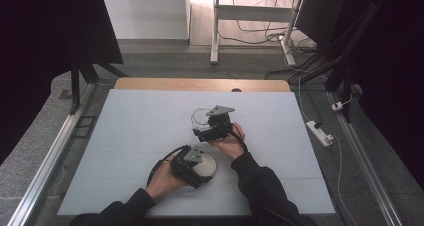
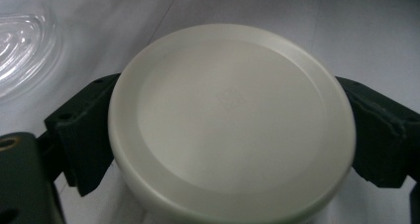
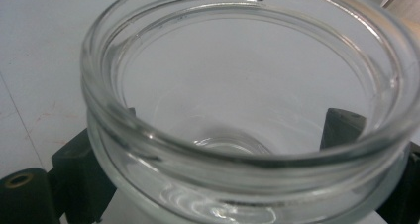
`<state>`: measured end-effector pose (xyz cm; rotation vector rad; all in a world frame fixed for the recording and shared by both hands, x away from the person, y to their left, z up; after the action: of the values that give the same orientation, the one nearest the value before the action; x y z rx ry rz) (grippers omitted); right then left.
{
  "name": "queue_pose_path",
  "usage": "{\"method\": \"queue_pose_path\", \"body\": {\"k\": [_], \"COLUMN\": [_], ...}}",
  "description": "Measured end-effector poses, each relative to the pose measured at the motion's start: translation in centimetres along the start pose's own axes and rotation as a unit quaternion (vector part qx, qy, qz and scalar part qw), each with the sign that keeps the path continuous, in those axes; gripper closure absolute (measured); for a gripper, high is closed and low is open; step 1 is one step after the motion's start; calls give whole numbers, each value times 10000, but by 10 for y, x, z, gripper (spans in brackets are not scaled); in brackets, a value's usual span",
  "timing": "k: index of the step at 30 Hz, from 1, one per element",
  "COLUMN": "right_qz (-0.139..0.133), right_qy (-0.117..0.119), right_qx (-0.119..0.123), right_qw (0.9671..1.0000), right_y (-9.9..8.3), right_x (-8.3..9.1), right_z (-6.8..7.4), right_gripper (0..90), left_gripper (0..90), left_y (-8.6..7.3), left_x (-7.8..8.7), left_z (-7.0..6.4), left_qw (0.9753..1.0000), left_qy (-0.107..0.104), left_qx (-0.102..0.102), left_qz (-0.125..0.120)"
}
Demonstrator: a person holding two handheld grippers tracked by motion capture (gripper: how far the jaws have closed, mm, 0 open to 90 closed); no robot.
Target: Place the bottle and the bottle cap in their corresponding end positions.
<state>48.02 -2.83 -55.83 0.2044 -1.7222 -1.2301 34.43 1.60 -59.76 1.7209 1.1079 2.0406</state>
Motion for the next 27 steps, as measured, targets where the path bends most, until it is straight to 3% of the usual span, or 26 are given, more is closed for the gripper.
{"method": "queue_pose_path", "body": {"k": [6, 14, 27], "right_qz": [12, 47, -19], "right_qy": [-31, -23, 157], "right_qx": [86, 66, -74], "right_qw": [10000, 10000, 9998], "right_y": [-1, -2, 2], "right_x": [0, 1, 4], "right_z": [1, 1, 2], "right_gripper": [65, 60, 17], "left_gripper": [75, 71, 0], "left_y": [-2, -2, 1], "left_x": [-4, -4, 0], "left_z": [2, 3, 2], "left_qw": [9997, 9995, 9993], "left_qy": [-6, -25, -204], "left_qx": [103, 151, 320], "left_qz": [241, 266, -1]}}
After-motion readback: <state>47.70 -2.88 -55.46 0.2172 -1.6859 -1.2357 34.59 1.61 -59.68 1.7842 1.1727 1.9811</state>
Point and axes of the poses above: each handheld gripper's, and its own axes: x roughly backward along the jaws, y roughly out of its top, z roughly to its left, the point moved 8 cm from there along -x, roughly forward along the jaws, and after that the axes turned 2 degrees about z, right-handed, at the moved point
